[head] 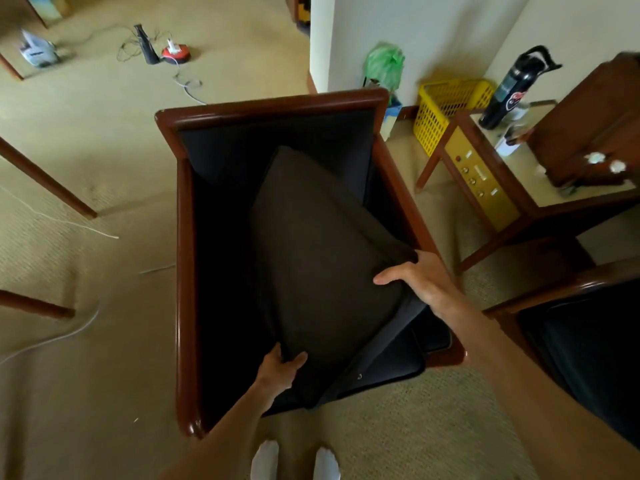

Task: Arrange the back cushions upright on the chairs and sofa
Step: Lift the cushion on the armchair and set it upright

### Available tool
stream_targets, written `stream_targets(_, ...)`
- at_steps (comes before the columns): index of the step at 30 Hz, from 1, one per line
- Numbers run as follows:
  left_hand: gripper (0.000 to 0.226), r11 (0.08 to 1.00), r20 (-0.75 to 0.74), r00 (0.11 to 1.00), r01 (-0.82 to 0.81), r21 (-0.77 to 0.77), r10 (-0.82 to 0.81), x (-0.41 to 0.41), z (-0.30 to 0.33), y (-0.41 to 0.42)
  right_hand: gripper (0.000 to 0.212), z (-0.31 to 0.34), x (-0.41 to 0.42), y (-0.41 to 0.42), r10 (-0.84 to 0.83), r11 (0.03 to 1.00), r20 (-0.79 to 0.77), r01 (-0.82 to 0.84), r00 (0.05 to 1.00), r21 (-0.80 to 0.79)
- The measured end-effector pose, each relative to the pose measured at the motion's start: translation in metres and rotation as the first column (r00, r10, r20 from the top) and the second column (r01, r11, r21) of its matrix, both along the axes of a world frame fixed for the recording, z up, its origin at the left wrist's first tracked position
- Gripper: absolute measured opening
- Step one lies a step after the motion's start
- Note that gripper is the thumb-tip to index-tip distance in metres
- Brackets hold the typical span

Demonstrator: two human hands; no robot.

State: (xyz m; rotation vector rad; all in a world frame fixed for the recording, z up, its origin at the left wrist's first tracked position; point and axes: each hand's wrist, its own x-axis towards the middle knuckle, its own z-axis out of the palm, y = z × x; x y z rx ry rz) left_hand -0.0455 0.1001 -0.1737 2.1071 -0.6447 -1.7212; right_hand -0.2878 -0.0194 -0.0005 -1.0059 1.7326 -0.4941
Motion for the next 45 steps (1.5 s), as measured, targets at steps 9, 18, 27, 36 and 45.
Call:
stream_targets(9, 0.106, 0.759, 0.674, 0.73, 0.503, -0.412, -0.118, 0.03, 0.141, -0.097, 0.101, -0.012, 0.059, 0.109, 0.209, 0.962, -0.394, -0.262, 0.895, -0.083)
stream_targets(18, 0.123, 0.219, 0.918, -0.006, 0.971, 0.101, -0.396, 0.045, 0.182, -0.136, 0.106, 0.011, 0.067, 0.114, 0.278, 0.919, -0.65, -0.393, 0.708, -0.035)
stream_targets(27, 0.116, -0.107, 0.777, -0.402, 0.909, 0.403, -0.484, 0.047, 0.183, -0.164, 0.108, 0.012, 0.097, 0.102, 0.426, 0.874, -0.647, -0.472, 0.632, 0.114)
stream_targets(36, 0.099, 0.006, 0.899, -0.129, 0.989, 0.145, -0.418, 0.084, 0.187, -0.164, 0.085, 0.068, 0.085, 0.04, 0.516, 0.753, -0.67, -0.656, 0.534, 0.057)
stream_targets(45, 0.088, 0.25, 0.872, 0.341, 0.932, -0.264, -0.351, 0.074, 0.208, -0.146, 0.081, 0.144, 0.061, -0.019, 0.589, 0.53, -0.767, -0.838, 0.255, 0.128)
